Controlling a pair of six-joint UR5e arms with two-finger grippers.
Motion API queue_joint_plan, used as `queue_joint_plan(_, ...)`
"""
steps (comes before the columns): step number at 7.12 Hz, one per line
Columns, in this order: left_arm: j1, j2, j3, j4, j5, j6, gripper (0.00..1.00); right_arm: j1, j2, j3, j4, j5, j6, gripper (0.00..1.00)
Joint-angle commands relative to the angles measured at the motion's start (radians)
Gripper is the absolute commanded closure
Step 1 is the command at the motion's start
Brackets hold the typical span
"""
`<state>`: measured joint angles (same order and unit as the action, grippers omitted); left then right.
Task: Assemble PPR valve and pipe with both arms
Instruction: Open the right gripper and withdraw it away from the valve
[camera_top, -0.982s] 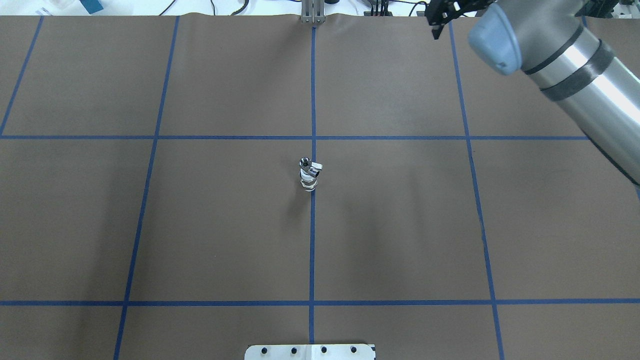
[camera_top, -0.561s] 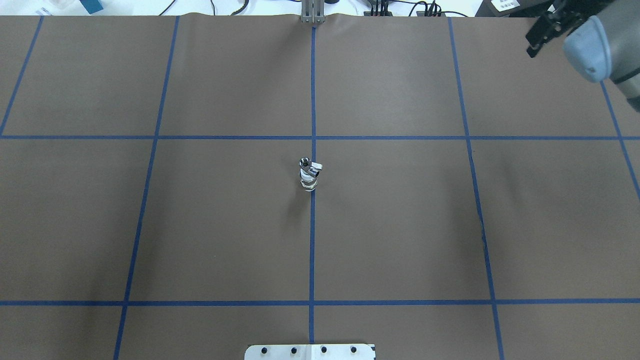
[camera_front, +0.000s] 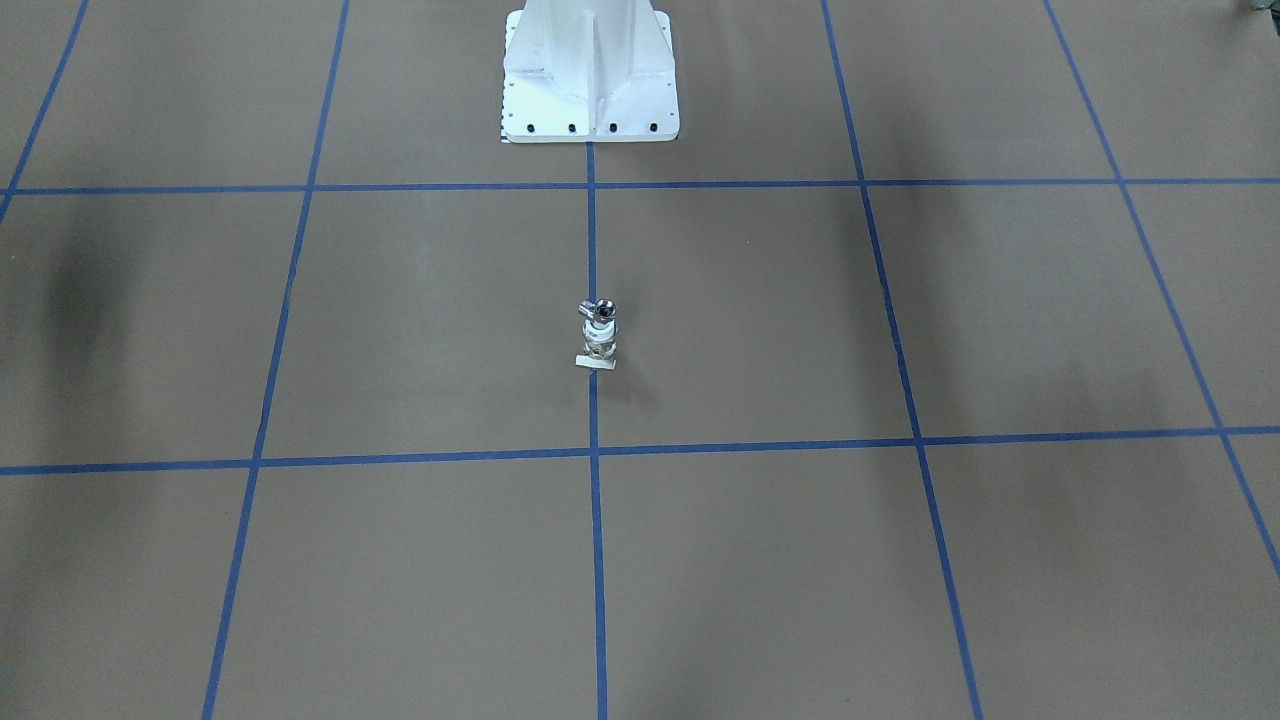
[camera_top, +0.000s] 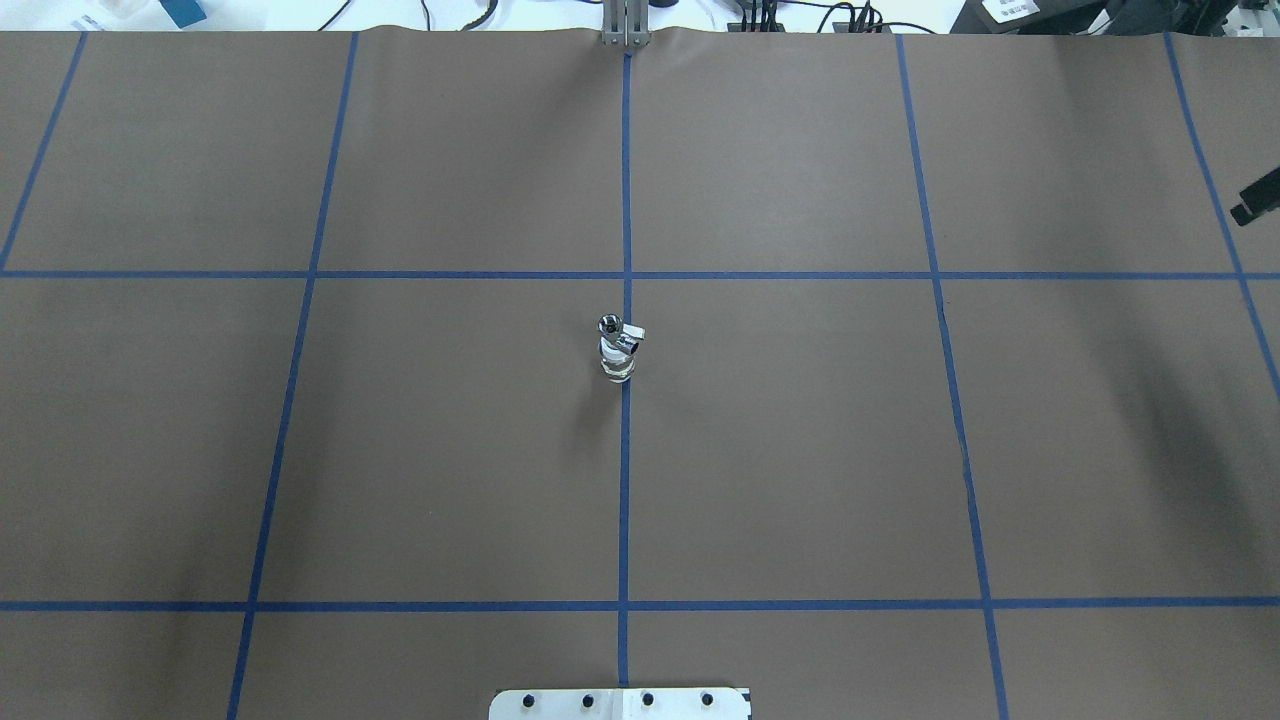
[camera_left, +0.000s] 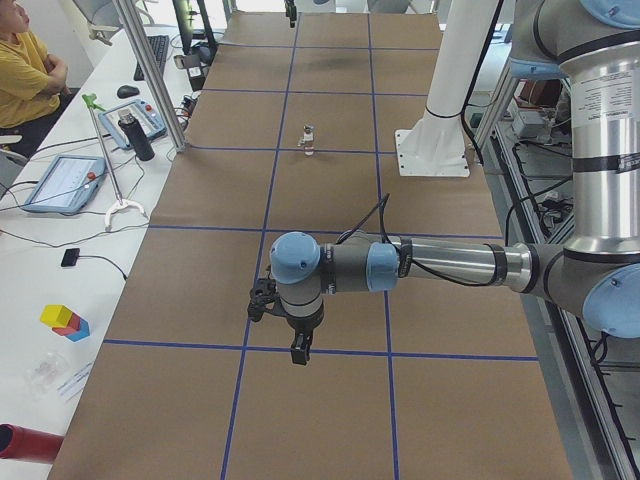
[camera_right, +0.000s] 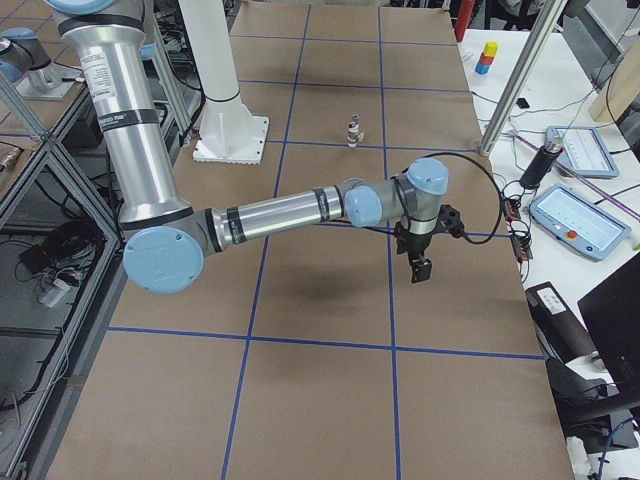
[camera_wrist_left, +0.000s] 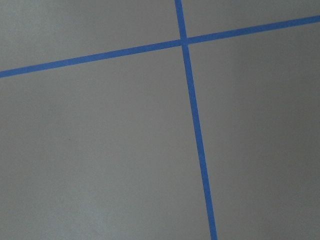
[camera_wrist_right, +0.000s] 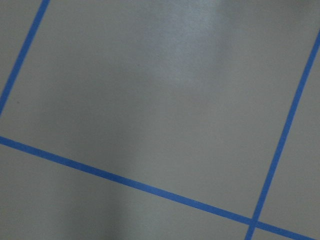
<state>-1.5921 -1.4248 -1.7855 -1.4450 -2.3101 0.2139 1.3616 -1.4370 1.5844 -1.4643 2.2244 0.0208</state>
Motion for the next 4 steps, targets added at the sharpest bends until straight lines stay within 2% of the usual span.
queue_joint_plan(1,0.0,0.001,0.0,-0.005,-0.003,0.001,0.0,0.046,-0.101,0.014,0.025,0.003,-0.007,0.0)
queue_joint_plan(2,0.0,0.001,-0.002,-0.005,-0.006,0.002,0.0,0.091,-0.105,0.026,-0.006,0.017,-0.013,0.0)
queue_joint_plan(3,0.0,0.001,-0.002,-0.003,-0.006,0.002,0.0,0.108,-0.096,0.07,-0.121,0.033,-0.042,0.0)
queue_joint_plan(4,0.0,0.003,-0.002,-0.003,-0.006,0.002,0.0,0.125,-0.106,0.095,-0.18,0.031,-0.102,0.0)
